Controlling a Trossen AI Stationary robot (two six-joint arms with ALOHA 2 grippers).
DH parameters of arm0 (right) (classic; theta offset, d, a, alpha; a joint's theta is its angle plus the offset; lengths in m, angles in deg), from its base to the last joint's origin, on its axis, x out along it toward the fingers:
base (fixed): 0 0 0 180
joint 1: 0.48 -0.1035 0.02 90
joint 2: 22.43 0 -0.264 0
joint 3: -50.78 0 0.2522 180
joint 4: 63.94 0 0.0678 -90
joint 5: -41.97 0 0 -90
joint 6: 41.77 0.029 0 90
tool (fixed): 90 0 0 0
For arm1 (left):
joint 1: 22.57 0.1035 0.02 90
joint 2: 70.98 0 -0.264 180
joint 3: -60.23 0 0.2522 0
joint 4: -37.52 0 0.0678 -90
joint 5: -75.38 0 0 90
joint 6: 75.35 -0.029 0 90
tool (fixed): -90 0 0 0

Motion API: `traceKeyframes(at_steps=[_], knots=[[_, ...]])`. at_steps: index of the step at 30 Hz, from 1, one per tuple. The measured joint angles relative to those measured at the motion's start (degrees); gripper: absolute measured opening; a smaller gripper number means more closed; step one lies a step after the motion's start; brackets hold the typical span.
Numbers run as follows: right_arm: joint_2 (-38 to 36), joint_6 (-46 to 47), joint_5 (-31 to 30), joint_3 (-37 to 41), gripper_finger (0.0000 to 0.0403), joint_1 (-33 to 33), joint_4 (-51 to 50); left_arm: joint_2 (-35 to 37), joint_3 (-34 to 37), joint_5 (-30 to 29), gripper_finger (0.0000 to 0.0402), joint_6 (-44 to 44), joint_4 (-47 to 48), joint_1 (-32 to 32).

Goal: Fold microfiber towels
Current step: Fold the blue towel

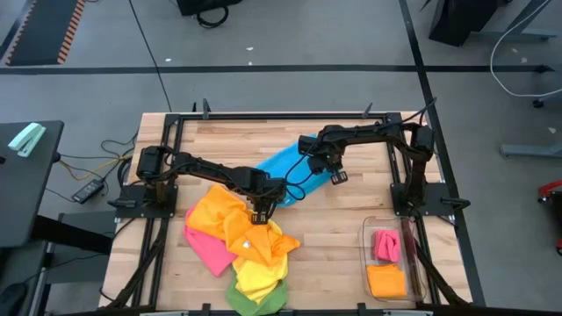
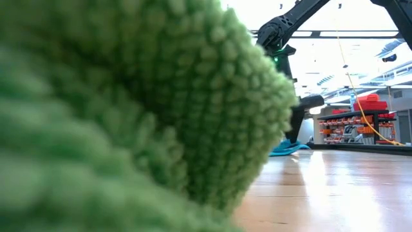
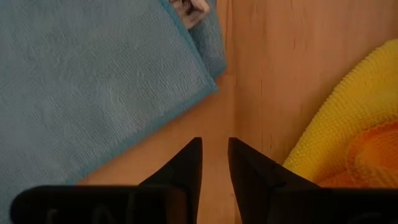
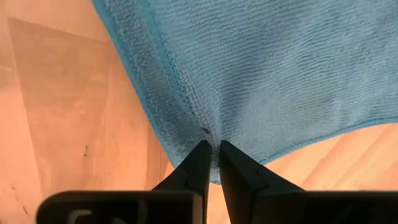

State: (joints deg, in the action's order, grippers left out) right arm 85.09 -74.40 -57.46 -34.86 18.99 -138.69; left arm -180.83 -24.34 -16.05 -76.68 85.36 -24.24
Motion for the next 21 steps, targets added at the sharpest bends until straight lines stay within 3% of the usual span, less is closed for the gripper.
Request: traceKeyframes(at_steps=[8,16,21], knots=[[0.0,1.07,0.48,0.0,0.0038,-0.09,-0.05,0.0,0.0,0.0,0.0079,0.66,0.0,0.0],[0.0,2.52,2.7,0.02,0.0008,-0.11,1.07,0.0,0.0,0.0,0.0083,0.68,0.0,0.0],[0.0,2.5,1.0,-0.02,0.0005,-0.55,0.15,0.0,-0.01,0.0,0.0076,0.69,0.04,0.0]])
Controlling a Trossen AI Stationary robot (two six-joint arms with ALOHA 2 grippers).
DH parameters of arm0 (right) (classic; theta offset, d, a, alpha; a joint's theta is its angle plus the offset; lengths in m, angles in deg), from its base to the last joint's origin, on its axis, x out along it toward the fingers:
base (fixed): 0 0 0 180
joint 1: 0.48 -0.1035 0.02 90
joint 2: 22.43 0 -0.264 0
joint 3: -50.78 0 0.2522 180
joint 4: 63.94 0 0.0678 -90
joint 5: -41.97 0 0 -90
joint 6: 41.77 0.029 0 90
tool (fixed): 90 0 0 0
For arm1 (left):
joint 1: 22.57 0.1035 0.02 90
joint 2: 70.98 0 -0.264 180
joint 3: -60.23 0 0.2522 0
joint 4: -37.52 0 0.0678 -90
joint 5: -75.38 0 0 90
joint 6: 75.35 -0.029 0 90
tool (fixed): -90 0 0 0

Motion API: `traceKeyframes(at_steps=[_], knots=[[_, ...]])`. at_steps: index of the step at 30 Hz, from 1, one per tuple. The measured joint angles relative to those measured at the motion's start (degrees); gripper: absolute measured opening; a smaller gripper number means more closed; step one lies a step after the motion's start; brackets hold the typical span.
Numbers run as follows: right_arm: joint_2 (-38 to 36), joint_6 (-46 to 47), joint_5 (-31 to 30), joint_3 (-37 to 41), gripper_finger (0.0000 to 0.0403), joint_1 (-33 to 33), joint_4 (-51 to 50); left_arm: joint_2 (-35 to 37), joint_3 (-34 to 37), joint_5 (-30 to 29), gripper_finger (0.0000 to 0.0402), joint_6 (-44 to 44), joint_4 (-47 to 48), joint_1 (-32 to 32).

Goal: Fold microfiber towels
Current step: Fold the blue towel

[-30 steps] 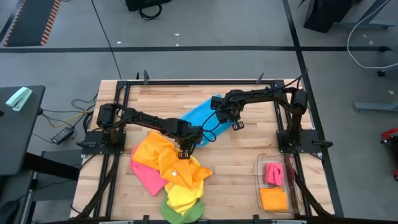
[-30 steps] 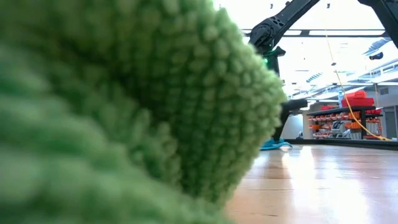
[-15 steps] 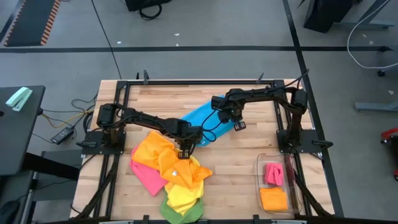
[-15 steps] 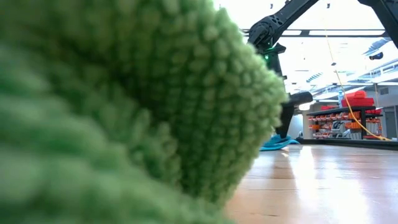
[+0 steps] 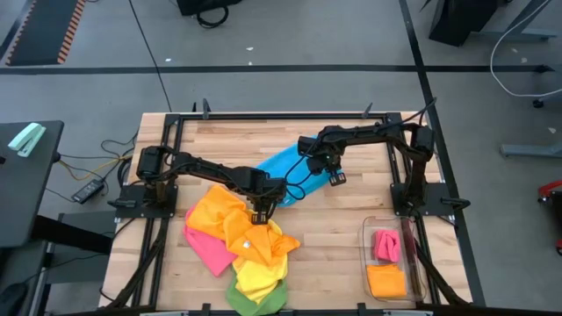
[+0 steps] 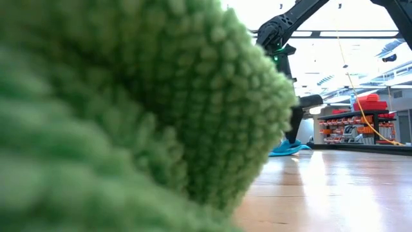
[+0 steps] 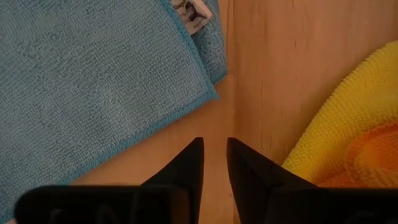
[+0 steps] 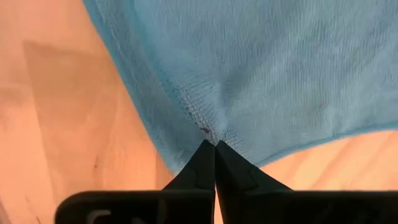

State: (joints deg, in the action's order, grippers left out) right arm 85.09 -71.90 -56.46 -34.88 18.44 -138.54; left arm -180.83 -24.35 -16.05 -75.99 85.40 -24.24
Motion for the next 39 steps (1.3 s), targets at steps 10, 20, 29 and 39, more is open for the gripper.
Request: traceKeyframes(at_steps=[10,20,29,39], knots=[[0.0,0.72,2.7,-0.66,0.0004,0.07,-4.26,0.02,-0.64,0.0,0.0079,0.0,0.44,0.0],[0.0,3.61,6.0,2.22,0.0016,-0.31,-4.38,2.73,-0.58,0.02,0.0072,-0.02,2.03,0.0],[-0.02,3.8,10.81,7.1,0.0033,-0.33,0.26,3.89,-0.58,0.02,0.0085,-1.01,-1.46,0.22],[-0.15,6.43,10.93,7.69,0.0091,-0.33,0.47,2.8,-0.47,-3.06,0.0078,-6.04,-6.66,0.96]])
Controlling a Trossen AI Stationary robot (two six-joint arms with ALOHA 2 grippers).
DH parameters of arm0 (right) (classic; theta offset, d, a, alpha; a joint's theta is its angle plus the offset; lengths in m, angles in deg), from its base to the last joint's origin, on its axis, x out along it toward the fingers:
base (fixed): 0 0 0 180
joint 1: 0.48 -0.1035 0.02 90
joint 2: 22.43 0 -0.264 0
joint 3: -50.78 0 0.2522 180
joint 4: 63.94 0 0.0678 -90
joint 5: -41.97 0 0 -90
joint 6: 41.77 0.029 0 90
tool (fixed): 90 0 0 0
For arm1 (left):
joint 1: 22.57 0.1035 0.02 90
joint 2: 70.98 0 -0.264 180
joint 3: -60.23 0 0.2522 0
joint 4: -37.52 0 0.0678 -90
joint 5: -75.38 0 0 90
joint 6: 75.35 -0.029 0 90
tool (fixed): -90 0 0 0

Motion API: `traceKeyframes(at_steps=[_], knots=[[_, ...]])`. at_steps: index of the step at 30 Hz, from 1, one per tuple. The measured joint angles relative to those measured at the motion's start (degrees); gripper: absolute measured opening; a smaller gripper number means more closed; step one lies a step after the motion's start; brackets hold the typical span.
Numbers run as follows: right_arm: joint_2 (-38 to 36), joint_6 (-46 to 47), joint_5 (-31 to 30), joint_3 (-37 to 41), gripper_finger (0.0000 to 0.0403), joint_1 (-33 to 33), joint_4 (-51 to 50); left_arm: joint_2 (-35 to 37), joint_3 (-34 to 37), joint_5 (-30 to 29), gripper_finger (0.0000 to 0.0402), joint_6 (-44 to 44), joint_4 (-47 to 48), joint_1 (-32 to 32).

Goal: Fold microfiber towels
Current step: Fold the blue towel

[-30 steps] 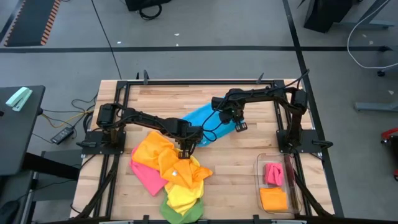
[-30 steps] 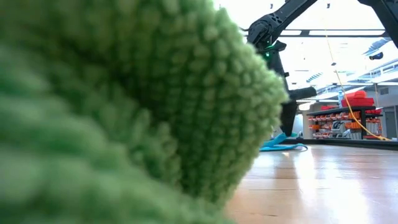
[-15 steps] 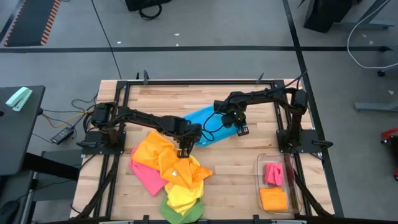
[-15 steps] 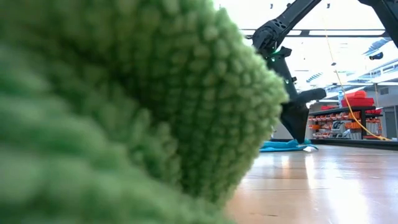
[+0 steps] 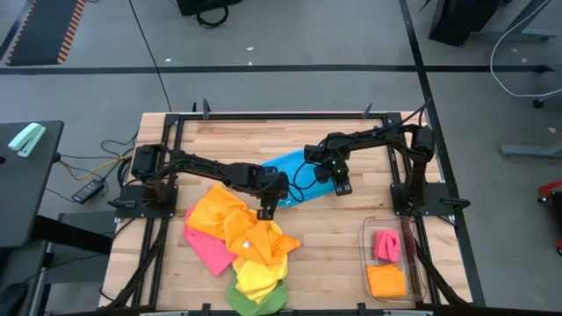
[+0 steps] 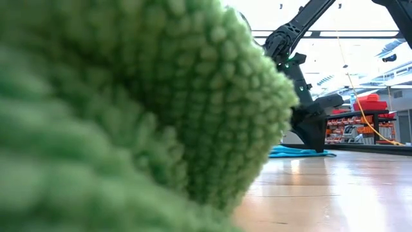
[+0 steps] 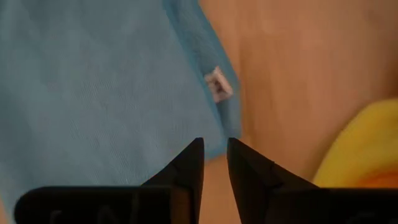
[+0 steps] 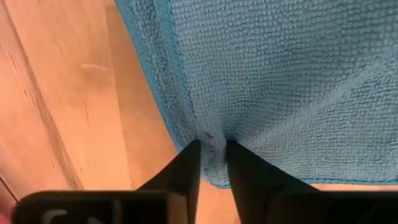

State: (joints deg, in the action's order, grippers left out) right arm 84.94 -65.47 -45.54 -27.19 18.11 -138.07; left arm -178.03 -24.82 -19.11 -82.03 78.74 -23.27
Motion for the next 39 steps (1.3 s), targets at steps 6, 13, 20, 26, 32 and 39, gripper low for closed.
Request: traceKeyframes(at_steps=[6,13,20,26,32,39], knots=[[0.04,1.41,-0.12,-0.07,0.0125,-0.04,-0.14,-0.93,0.63,0.03,0.0082,2.01,0.13,0.53],[-0.61,1.71,-0.73,-1.15,0.0132,0.0,0.41,-2.11,0.45,0.65,0.0131,1.18,-2.51,-0.85],[-5.16,2.03,-0.93,-1.16,0.0133,0.0,0.43,-3.1,0.5,0.66,0.0164,1.7,-3.52,-0.81],[-10.91,1.88,-0.87,-1.16,0.0133,-0.04,0.56,-3.44,0.48,0.04,0.0152,1.48,-3.62,-0.64],[-15.5,2.58,-0.72,-1.18,0.0133,-0.15,0.58,-4.43,0.43,0.02,0.0137,1.5,-4.03,-0.75],[-19.42,2.89,-0.72,-1.18,0.0128,-0.14,0.62,-5.94,0.47,0.0,0.0118,1.46,-4.93,-0.61]])
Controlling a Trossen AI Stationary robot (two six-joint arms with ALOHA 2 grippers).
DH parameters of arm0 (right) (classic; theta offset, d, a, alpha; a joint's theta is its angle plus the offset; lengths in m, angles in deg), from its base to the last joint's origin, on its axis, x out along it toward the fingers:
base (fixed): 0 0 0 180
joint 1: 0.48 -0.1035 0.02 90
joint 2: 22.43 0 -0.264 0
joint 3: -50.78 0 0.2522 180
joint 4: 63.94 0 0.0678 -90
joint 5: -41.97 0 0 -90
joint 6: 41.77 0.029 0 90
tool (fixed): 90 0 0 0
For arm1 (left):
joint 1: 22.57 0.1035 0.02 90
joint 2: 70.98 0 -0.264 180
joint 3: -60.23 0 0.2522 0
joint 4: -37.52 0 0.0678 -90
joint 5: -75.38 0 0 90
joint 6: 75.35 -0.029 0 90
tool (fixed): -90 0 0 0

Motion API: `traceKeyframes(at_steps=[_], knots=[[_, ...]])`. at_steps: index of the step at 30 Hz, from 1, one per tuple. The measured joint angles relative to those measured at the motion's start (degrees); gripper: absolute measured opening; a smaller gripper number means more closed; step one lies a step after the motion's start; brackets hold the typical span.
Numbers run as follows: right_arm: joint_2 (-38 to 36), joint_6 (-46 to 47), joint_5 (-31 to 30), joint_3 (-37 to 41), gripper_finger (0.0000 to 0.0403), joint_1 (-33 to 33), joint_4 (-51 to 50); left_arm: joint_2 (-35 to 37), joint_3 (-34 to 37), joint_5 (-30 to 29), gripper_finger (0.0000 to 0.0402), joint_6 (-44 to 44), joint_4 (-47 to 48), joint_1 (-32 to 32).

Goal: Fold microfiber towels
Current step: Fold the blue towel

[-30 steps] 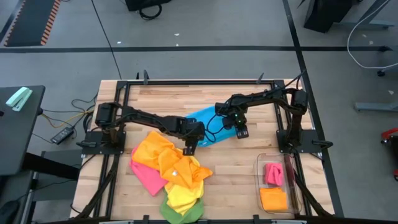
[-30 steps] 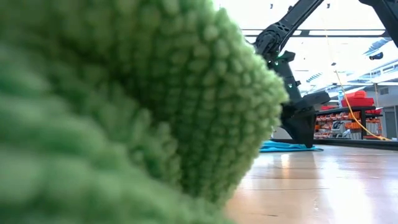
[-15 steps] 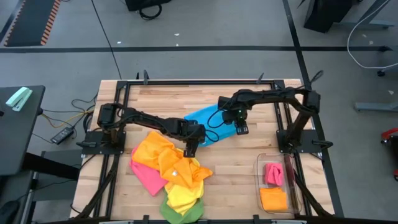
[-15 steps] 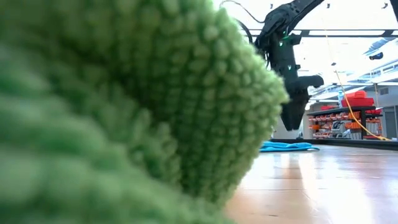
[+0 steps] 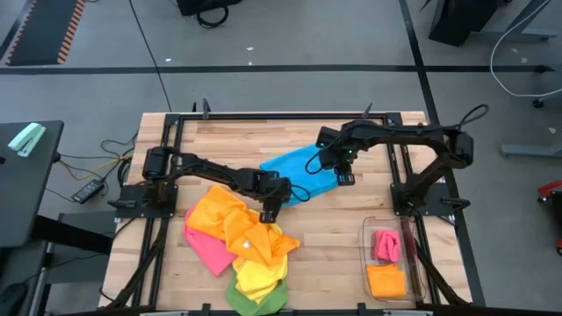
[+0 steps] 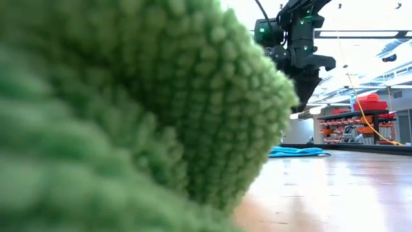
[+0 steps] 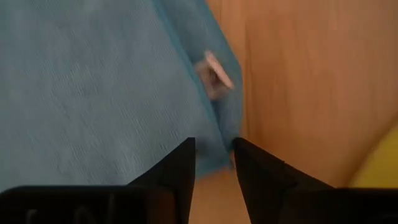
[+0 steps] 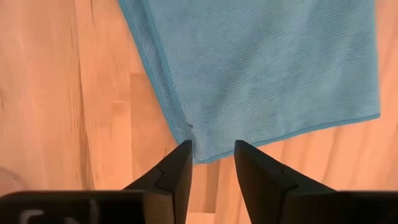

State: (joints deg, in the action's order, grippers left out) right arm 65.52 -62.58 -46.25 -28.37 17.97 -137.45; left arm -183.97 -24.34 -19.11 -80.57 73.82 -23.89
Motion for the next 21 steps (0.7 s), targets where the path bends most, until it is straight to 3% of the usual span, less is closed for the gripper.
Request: traceKeyframes(at_steps=[12,21], knots=[[-0.97,1.19,0.13,0.28,0.0117,-0.28,0.35,1.47,-0.54,-0.19,0.0076,0.44,1.87,0.02],[-0.97,1.8,0.13,0.28,0.0116,-0.28,1.13,1.61,-0.52,-0.17,0.008,1.63,1.14,0.02]])
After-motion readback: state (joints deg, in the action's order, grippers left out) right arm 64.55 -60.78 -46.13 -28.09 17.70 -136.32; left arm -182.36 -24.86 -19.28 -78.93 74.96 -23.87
